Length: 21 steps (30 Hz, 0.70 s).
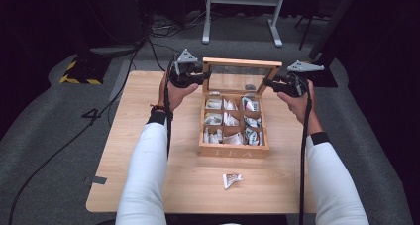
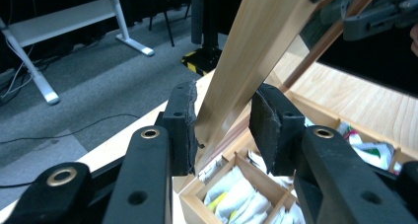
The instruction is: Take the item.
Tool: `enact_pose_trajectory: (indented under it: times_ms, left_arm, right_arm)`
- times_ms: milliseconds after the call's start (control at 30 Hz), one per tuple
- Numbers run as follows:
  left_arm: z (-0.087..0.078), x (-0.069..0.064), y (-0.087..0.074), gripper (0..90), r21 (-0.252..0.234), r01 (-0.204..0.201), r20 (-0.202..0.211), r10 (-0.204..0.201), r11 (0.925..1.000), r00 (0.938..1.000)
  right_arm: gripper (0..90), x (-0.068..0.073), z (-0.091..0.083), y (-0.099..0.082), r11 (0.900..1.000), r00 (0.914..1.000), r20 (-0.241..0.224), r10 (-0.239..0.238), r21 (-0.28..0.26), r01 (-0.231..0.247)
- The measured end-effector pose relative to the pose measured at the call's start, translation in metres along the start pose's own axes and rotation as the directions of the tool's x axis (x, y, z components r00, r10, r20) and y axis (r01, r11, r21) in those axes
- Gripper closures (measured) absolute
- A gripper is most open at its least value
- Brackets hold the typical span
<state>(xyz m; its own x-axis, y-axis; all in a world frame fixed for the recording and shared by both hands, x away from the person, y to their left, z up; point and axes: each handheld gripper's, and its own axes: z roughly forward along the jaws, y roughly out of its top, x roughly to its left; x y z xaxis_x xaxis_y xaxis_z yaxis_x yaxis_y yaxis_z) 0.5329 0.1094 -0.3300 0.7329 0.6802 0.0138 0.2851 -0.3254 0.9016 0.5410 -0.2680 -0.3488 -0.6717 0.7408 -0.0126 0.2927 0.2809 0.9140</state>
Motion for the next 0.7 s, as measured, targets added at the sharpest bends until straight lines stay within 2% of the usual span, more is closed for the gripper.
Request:
enact_pose_trajectory:
  times_ms: [67,200,300,433,533,600,700]
  left_arm:
    - [-0.002,-0.004,0.001,62.6,0.010,-0.013,-0.010,0.013,0.9999,0.9999]
    - [-0.008,-0.010,0.001,62.5,0.015,-0.037,-0.008,0.037,0.9992,0.9993]
    - [-0.013,-0.015,-0.001,61.8,-0.010,-0.033,-0.013,0.033,0.9994,0.9994]
    - [-0.019,-0.021,-0.007,61.1,-0.013,-0.057,-0.005,0.057,0.9983,0.9984]
    - [-0.022,-0.026,-0.009,60.3,-0.010,-0.071,-0.004,0.071,0.9974,0.9975]
    - [-0.024,-0.029,-0.012,59.8,-0.018,-0.067,0.001,0.067,0.9976,0.9977]
    - [-0.027,-0.032,-0.019,57.9,-0.039,-0.057,0.015,0.058,0.9976,0.9982]
  right_arm:
    - [60.9,0.002,-0.002,0.001,0.9999,0.9999,-0.001,-0.013,0.010,0.013]
    - [59.3,0.006,-0.010,0.003,0.9998,0.9998,-0.009,-0.018,-0.003,0.018]
    - [58.9,0.011,-0.019,0.005,0.9993,0.9995,-0.019,-0.025,-0.027,0.025]
    - [58.1,0.016,-0.027,0.004,0.9986,0.9982,-0.036,-0.049,-0.022,0.048]
    - [52.5,0.019,-0.030,0.001,0.9988,0.9984,-0.036,-0.043,-0.024,0.042]
    - [49.5,0.021,-0.031,-0.003,0.9996,0.9995,-0.028,-0.017,-0.025,0.016]
    - [47.5,0.024,-0.035,-0.007,0.9995,0.9995,-0.028,-0.016,-0.026,0.015]
